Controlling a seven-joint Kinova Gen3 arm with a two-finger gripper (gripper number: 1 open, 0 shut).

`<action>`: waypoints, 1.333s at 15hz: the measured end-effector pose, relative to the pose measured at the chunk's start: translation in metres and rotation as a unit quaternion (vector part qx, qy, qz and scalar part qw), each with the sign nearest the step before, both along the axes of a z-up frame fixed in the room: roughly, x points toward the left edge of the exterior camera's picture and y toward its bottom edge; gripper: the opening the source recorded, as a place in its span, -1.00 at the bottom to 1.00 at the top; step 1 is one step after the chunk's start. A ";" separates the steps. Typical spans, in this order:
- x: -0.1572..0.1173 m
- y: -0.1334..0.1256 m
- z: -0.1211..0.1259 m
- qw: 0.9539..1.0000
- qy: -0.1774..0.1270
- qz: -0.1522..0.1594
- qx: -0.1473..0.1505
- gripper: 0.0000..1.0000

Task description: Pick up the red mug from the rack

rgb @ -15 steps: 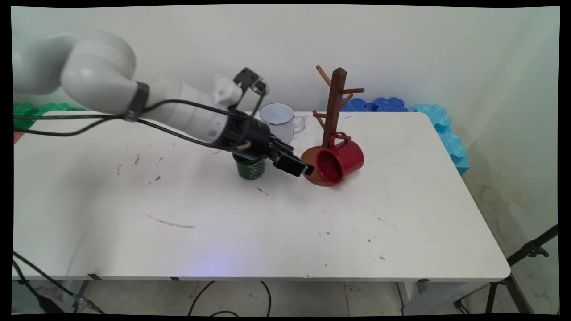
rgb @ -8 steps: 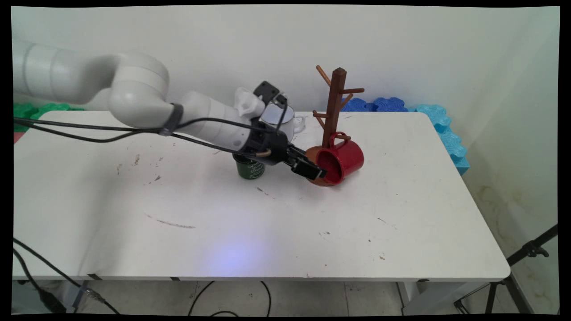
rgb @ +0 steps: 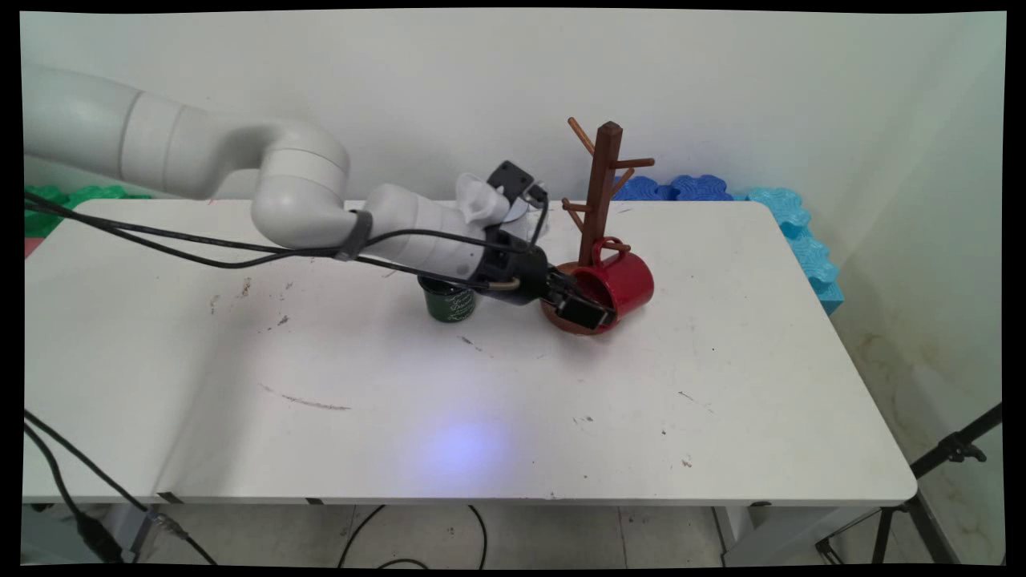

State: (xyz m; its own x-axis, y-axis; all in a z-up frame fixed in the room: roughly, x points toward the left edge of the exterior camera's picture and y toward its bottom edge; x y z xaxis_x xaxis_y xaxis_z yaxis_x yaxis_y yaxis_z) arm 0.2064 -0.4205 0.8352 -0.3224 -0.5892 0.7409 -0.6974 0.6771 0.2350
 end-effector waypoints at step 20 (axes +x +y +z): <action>-0.024 -0.008 -0.033 1.000 0.020 -0.004 -0.017 1.00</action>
